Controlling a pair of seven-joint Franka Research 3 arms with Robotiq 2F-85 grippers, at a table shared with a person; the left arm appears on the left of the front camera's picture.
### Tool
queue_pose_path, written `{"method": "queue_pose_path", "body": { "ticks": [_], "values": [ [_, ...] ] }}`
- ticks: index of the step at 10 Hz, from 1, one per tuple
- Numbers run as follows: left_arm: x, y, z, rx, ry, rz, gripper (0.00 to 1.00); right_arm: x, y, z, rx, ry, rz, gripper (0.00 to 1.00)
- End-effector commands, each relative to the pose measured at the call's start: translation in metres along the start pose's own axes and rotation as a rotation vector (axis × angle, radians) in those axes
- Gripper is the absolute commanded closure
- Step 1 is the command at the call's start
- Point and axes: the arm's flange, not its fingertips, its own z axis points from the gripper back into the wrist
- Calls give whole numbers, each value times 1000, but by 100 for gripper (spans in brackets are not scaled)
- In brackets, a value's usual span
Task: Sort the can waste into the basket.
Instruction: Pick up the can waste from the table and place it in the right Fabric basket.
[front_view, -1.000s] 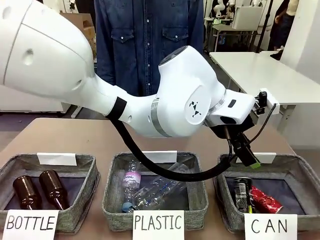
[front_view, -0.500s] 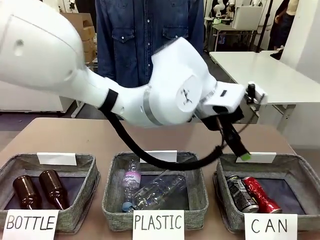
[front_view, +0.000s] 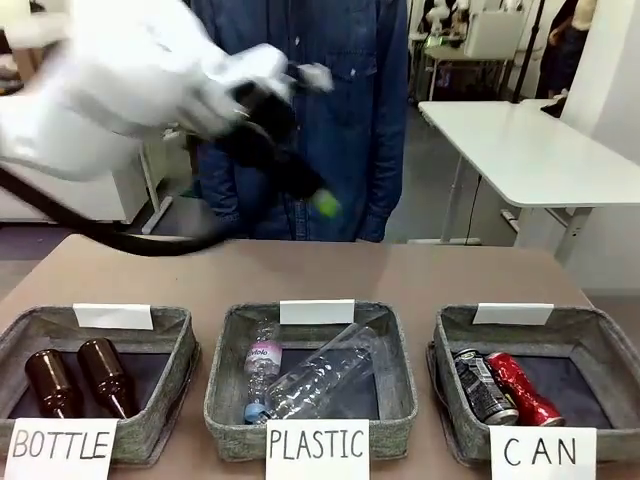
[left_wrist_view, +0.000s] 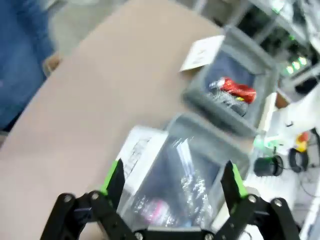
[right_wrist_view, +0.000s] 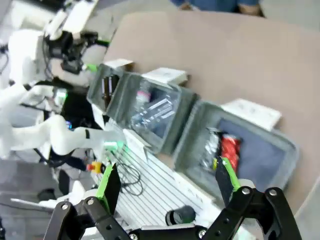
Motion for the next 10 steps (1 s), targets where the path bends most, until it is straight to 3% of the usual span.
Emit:
{"method": "queue_pose_path", "body": {
  "ticks": [1,2,4,6,8,9,10],
  "values": [
    [-72,39,68,75,27,276,0,47,26,-41,142,-20,91,0],
    [-105,58,110,86,-29,436,0,65,47,-76,208,-10,92,0],
    [-164,72,181,-85,-238,767,0,94,74,-142,419,-18,-15,0],
    [-194,72,219,-337,-367,723,0,105,71,-175,457,-32,-186,0],
    [-207,83,233,-535,-454,618,0,102,61,-173,395,-47,-291,0],
    [-214,106,222,-493,-381,630,0,102,62,-162,298,22,-225,0],
    [-207,69,244,-445,-429,665,0,103,54,-186,429,-12,-231,0]
  ]
}}
